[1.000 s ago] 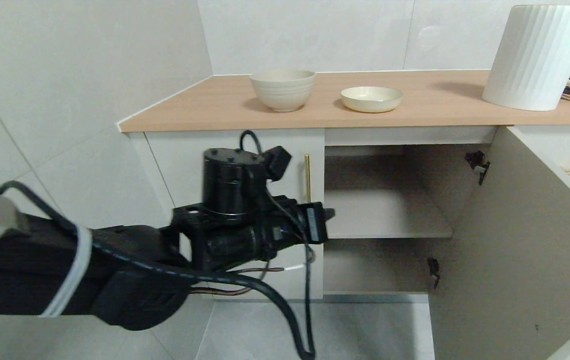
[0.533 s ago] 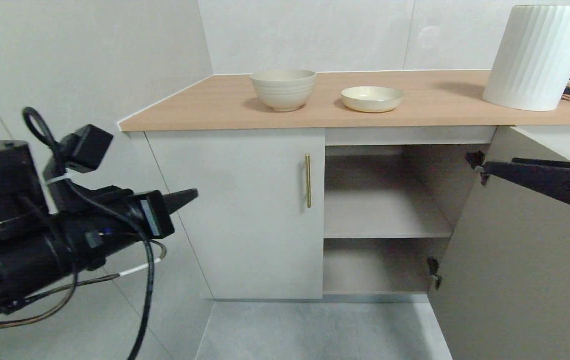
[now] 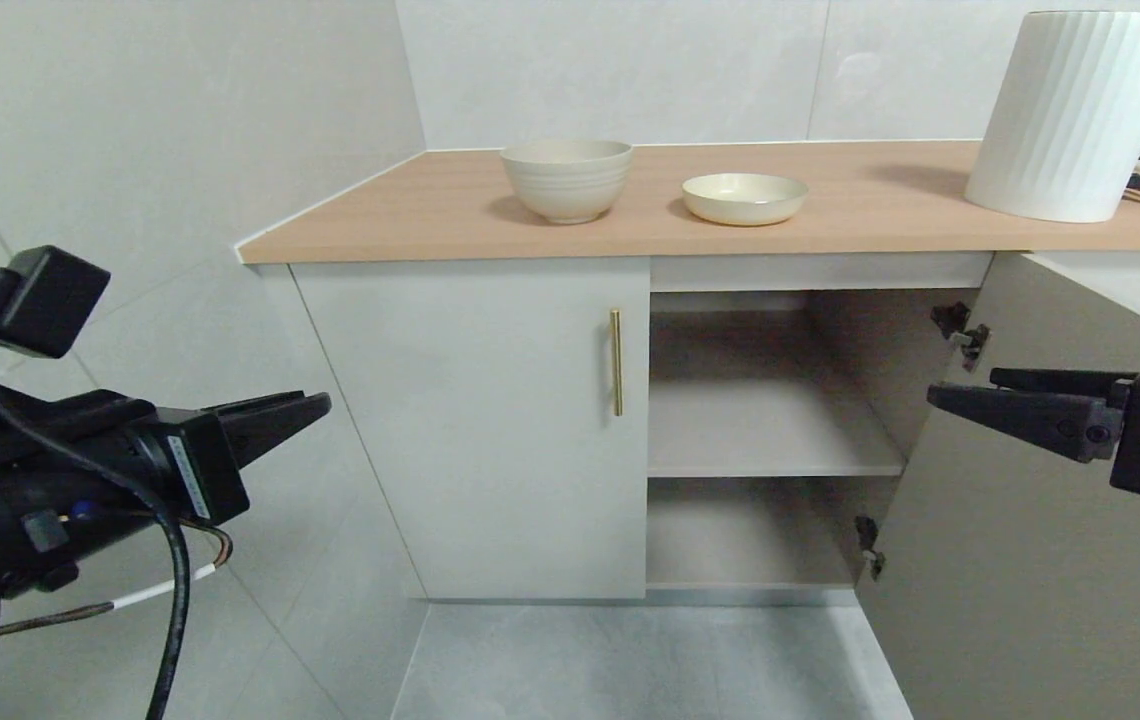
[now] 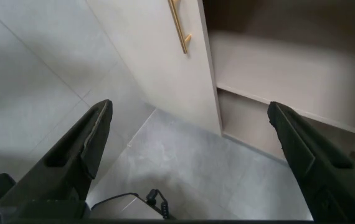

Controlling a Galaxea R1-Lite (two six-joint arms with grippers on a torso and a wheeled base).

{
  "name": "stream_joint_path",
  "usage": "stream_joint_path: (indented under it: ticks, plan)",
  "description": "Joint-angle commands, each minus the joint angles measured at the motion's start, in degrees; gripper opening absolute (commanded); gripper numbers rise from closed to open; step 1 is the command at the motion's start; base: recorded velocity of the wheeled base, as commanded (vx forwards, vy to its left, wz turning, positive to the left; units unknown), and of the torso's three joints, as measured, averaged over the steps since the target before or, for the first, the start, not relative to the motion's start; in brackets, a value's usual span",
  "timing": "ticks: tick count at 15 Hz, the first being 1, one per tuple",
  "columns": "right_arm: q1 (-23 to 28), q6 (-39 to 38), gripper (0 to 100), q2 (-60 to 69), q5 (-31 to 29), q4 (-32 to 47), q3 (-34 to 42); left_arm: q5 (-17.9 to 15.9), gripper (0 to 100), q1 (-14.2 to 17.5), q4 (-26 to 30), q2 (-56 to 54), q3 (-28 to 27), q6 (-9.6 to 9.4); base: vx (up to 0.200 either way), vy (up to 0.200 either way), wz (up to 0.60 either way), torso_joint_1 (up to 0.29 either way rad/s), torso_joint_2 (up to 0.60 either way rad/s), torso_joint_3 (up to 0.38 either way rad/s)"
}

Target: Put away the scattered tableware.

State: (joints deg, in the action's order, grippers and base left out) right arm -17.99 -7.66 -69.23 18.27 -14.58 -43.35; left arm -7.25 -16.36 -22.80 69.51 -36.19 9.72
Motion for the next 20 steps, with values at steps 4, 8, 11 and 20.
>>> stream_joint_path:
  ticks: [4, 8, 11, 20]
  plan:
    - [-0.02, 0.01, 100, 1.29, 0.01, -0.01, -0.16, 0.22, 100, 0.01, -0.41, -0.25, -1.6, 0.39, 0.0, 0.0, 0.0, 0.0, 0.0, 0.0]
    - [-0.02, 0.01, 100, 1.55, 0.01, -0.01, -0.24, 0.31, 100, 0.01, -0.41, -0.52, -1.6, 0.22, 0.0, 0.0, 0.0, 0.0, 0.0, 0.0]
    - [-0.02, 0.01, 100, 1.55, 0.01, -0.01, -0.24, 0.22, 100, 0.01, -0.41, -0.96, -1.95, 0.22, 0.0, 0.0, 0.0, 0.0, 0.0, 0.0]
    - [-0.02, 0.1, 100, 2.52, 0.01, -0.01, -0.07, 0.05, 100, 0.01, 0.03, -1.57, -2.21, 0.13, 0.178, 0.0, 0.0, 0.001, 0.0, 0.002]
